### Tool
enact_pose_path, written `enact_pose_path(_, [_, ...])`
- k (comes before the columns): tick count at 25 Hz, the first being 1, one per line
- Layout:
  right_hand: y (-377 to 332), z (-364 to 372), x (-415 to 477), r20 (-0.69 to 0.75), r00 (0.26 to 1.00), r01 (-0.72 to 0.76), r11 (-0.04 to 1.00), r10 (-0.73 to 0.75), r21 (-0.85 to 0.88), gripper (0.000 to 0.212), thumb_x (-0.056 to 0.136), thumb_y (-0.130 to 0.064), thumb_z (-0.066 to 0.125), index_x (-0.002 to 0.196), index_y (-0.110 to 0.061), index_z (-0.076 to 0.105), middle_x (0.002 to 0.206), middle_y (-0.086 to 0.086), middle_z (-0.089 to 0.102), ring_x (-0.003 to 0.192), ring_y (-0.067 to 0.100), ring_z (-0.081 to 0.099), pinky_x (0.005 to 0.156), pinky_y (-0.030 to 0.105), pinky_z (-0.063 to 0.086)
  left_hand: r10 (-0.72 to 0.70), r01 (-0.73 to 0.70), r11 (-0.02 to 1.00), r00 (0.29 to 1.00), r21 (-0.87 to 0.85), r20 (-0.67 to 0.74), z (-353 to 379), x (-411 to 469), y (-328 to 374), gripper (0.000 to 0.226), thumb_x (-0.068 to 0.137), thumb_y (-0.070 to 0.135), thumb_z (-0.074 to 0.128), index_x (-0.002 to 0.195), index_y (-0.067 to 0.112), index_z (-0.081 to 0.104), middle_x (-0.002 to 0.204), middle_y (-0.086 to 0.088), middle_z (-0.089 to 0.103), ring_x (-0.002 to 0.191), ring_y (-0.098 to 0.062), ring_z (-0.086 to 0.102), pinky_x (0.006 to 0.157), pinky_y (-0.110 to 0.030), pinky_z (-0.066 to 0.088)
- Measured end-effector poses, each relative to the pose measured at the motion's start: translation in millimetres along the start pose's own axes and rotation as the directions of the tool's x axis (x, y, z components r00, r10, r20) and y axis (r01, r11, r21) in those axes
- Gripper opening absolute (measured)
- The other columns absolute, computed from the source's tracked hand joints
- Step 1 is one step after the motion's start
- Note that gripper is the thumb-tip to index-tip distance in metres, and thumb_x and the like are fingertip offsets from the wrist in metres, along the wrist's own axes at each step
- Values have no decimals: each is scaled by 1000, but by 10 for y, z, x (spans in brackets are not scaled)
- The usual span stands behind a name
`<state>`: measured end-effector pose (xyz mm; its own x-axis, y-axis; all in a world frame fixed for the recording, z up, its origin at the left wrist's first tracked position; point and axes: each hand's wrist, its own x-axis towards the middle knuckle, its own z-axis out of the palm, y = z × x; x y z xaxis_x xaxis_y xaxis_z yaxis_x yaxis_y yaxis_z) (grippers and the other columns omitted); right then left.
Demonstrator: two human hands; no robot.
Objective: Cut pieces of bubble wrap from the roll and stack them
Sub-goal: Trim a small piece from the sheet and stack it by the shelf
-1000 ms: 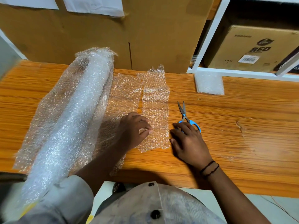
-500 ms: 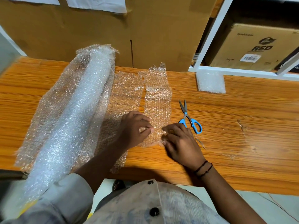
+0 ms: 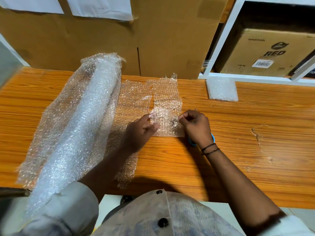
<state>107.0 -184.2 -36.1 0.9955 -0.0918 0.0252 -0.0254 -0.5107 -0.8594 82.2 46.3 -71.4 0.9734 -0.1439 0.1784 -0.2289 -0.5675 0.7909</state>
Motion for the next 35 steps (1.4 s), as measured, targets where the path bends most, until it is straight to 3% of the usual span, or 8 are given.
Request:
enact_pose_path(2, [-10,57,157,-25,1000,-4,998,2,-55,13,89,-17,76,76,-13,75,71,-2,71,68,12,63,63,27,43,22,-19,997,999,75,-41,26,36,-48,72,92,50,70,148,10,47,88,5,76,92,-16,72,79,-21,54])
enact_pose_path(6, [-11,130,348,-74,997,-19,995,12,-97,16,92,-16,70,76,-18,72,66,-7,65,72,17,64,58,13,38,79,-49,977,987,208,-142,96,111,-113,80,84,50,71,153,22,41,114,8,68,103,-17,65,89,-46,55])
enact_pose_path(10, [60,118,262,-251,936,164,938,-245,-305,20,93,-17,56,101,-11,74,99,10,68,97,34,61,82,41,48,51,20,909,986,417,-159,157,139,-164,74,82,44,77,149,29,49,139,-3,54,124,-28,49,97,-49,47])
enact_pose_path(13, [97,183,-31,-50,889,377,787,-456,-488,30,87,-21,52,109,-13,72,110,8,67,105,32,58,86,44,44,56,10,861,992,509,-116,176,121,-253,58,86,50,66,143,39,56,151,-2,45,133,-32,41,101,-51,43])
enact_pose_path(16, [288,295,-250,188,858,495,670,-478,-554,31,90,-18,60,119,-15,71,122,5,70,120,28,61,95,43,42,4,33,808,998,588,-62,235,85,-285,52,90,59,49,139,45,59,161,-5,34,136,-36,34,102,-50,37])
enact_pose_path(26, [405,280,-322,286,847,528,641,-449,-557,33,95,-29,64,124,-15,69,138,7,64,136,29,52,104,46,42,25,13,808,998,589,-57,188,71,-293,50,92,59,52,139,43,61,161,-8,35,140,-35,33,102,-51,34])
enact_pose_path(31, [463,282,-335,273,814,558,559,-512,-614,21,101,-27,62,114,-15,73,127,5,70,122,30,60,91,44,44,78,-59,866,997,497,-16,130,77,-204,49,90,66,53,135,48,62,165,-2,30,144,-32,30,107,-49,30])
enact_pose_path(35, [396,264,-434,188,836,520,634,-516,-573,17,100,-25,61,107,-14,72,110,2,72,108,29,62,84,42,42,189,-254,842,965,475,182,52,54,-169,59,84,78,59,138,54,57,171,3,15,148,-33,25,113,-52,24])
